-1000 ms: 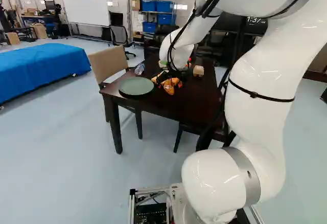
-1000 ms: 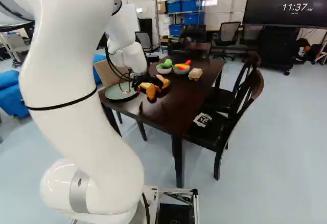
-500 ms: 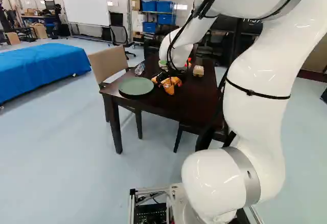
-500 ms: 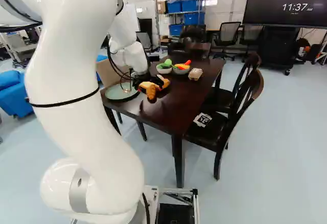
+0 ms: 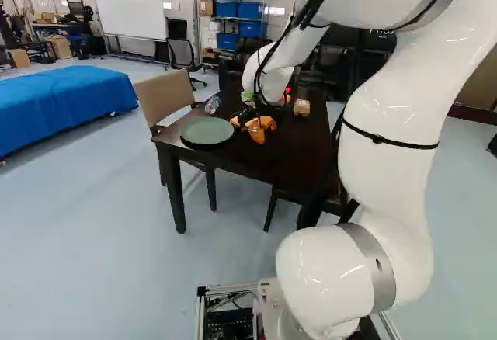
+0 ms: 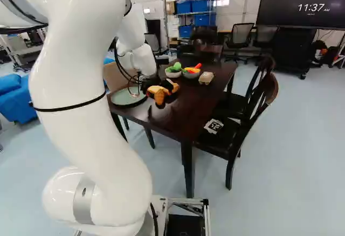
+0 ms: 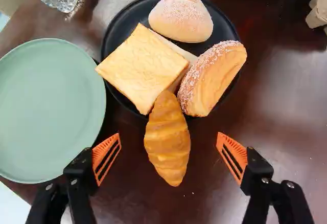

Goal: Move the croissant to the empty plate

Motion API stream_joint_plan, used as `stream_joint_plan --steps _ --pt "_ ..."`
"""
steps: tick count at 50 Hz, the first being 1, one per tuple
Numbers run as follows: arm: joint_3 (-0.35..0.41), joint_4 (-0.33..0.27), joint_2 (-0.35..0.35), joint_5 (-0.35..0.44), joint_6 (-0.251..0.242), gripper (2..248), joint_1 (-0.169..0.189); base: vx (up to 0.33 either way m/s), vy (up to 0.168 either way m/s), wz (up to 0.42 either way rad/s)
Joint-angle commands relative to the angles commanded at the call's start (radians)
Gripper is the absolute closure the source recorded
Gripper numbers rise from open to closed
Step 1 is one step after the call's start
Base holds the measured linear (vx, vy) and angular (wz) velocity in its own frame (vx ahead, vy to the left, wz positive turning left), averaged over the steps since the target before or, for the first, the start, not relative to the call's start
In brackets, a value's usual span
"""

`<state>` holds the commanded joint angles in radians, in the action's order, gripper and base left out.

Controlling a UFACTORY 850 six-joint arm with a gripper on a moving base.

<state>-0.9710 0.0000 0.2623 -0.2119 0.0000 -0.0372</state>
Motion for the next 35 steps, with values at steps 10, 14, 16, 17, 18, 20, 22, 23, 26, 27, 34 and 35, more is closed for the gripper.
stream_joint_plan --steps 10,14,16,17,18,20,22,23,26,27,34,35 --pt "0.000 0.000 0.000 0.000 0.000 16 0.000 0.000 0.000 0.000" --pt "0.000 0.000 0.000 0.000 0.000 29 0.000 0.000 0.000 0.000" --pt "0.000 0.000 0.000 0.000 0.000 29 0.000 0.000 0.000 0.000" --pt "0.000 0.000 0.000 0.000 0.000 29 0.000 0.000 0.000 0.000" --pt "0.000 0.000 0.000 0.000 0.000 29 0.000 0.000 0.000 0.000" --pt "0.000 0.000 0.000 0.000 0.000 41 0.000 0.000 0.000 0.000" --pt "0.000 0.000 0.000 0.000 0.000 41 0.000 0.000 0.000 0.000" --pt "0.000 0.000 0.000 0.000 0.000 41 0.000 0.000 0.000 0.000" --pt "0.000 0.000 0.000 0.000 0.000 53 0.000 0.000 0.000 0.000" --pt "0.000 0.000 0.000 0.000 0.000 53 0.000 0.000 0.000 0.000" --pt "0.000 0.000 0.000 0.000 0.000 65 0.000 0.000 0.000 0.000" --pt "0.000 0.000 0.000 0.000 0.000 77 0.000 0.000 0.000 0.000"
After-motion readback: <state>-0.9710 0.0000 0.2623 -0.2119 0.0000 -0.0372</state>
